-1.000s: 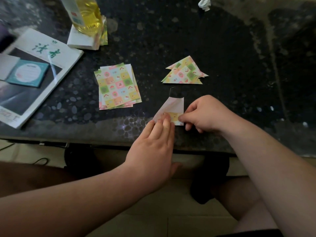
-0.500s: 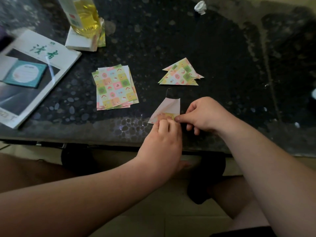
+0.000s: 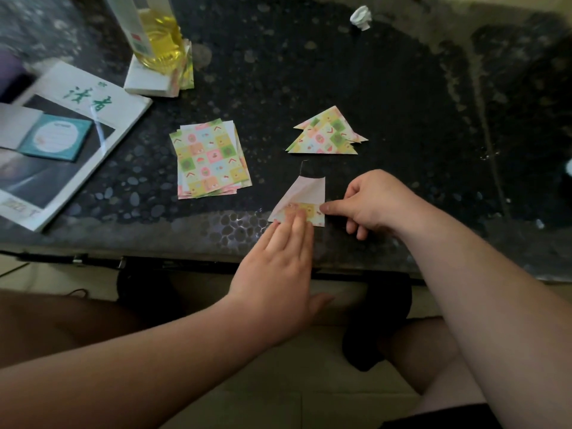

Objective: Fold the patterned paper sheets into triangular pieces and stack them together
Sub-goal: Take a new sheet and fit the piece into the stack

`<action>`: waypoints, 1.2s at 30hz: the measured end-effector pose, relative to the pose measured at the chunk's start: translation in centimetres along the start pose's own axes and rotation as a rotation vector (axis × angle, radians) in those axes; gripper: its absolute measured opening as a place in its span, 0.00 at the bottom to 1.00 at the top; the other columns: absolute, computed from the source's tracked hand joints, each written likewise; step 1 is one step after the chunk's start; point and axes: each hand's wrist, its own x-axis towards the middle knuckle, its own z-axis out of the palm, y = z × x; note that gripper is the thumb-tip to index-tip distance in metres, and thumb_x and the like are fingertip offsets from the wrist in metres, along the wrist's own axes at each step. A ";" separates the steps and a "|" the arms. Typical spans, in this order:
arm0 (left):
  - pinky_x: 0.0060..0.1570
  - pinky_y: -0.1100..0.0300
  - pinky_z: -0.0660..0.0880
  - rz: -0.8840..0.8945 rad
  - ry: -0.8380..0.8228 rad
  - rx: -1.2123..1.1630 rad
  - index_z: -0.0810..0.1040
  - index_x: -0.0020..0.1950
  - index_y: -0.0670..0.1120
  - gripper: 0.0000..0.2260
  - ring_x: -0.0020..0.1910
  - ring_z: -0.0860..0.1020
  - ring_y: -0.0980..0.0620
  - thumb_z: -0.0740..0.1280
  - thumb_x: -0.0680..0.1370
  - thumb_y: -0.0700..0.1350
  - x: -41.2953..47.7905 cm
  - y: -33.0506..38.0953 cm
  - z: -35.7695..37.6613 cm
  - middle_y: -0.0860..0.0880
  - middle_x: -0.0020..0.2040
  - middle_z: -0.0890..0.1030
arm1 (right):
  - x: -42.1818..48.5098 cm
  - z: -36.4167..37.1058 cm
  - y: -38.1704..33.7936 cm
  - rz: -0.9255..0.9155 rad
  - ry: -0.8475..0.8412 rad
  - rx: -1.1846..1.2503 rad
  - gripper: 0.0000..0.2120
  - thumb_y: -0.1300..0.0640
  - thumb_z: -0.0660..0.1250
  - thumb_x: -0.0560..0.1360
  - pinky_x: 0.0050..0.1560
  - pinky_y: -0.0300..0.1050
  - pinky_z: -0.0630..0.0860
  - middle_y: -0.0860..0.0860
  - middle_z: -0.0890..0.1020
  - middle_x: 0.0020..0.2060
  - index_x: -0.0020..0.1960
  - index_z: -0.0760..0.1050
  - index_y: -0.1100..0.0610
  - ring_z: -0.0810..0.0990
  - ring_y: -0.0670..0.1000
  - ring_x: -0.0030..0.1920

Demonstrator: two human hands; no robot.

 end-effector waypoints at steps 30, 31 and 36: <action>0.42 0.50 0.84 -0.495 0.334 -1.507 0.81 0.49 0.46 0.02 0.34 0.83 0.51 0.72 0.80 0.44 3.0 -5.6 -8.0 0.48 0.34 0.84 | -3.8 -2.0 -0.1 -0.222 -0.142 0.869 0.10 0.54 0.74 0.76 0.28 0.38 0.70 0.55 0.87 0.40 0.54 0.82 0.58 0.82 0.50 0.34; 0.40 0.50 0.84 -0.465 0.367 -1.529 0.80 0.49 0.45 0.03 0.33 0.83 0.51 0.72 0.80 0.43 2.7 -5.5 -8.4 0.47 0.33 0.84 | -4.3 -1.8 -0.3 -0.251 -0.167 0.907 0.07 0.57 0.72 0.77 0.25 0.37 0.67 0.55 0.85 0.37 0.53 0.82 0.59 0.79 0.48 0.31; 0.39 0.56 0.83 -0.359 0.407 -1.695 0.82 0.52 0.41 0.04 0.35 0.84 0.50 0.73 0.77 0.37 1.2 -4.9 -9.9 0.44 0.38 0.86 | -5.2 -1.4 -1.3 -0.284 -0.180 1.221 0.03 0.63 0.69 0.78 0.22 0.35 0.60 0.54 0.80 0.30 0.46 0.81 0.61 0.72 0.46 0.25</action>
